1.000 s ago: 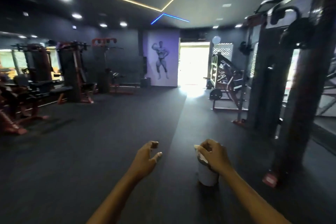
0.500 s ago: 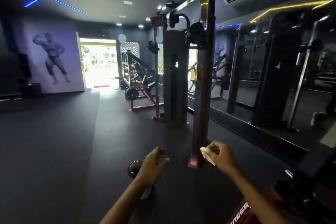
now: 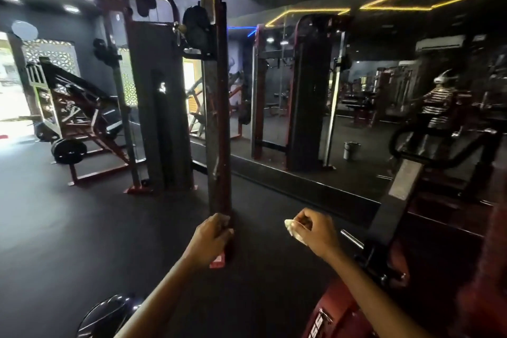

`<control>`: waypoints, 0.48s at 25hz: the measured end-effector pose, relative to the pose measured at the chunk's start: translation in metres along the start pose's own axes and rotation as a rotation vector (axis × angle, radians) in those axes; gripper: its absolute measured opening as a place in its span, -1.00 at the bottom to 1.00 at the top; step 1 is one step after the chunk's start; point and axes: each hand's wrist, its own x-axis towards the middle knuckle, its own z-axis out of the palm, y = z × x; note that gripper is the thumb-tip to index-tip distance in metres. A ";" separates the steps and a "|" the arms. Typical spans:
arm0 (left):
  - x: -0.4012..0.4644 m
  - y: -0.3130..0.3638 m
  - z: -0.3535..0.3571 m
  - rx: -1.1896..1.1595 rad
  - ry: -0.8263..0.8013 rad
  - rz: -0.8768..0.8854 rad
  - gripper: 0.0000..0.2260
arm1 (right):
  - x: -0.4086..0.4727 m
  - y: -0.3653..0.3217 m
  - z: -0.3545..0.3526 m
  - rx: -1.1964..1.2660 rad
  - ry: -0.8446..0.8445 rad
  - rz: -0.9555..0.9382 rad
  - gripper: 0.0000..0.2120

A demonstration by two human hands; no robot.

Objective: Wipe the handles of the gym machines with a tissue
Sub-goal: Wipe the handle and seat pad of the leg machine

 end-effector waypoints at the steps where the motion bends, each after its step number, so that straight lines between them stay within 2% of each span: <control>1: 0.025 -0.004 0.012 -0.028 -0.042 0.018 -0.83 | 0.013 0.007 -0.005 -0.015 0.041 0.008 -0.83; 9: 0.214 -0.022 0.078 -0.116 -0.403 0.267 -0.75 | 0.107 0.050 -0.026 -0.221 0.380 0.200 -0.90; 12: 0.286 -0.018 0.092 -0.141 -0.477 0.352 -0.72 | 0.128 0.061 -0.029 -0.233 0.527 0.240 -0.90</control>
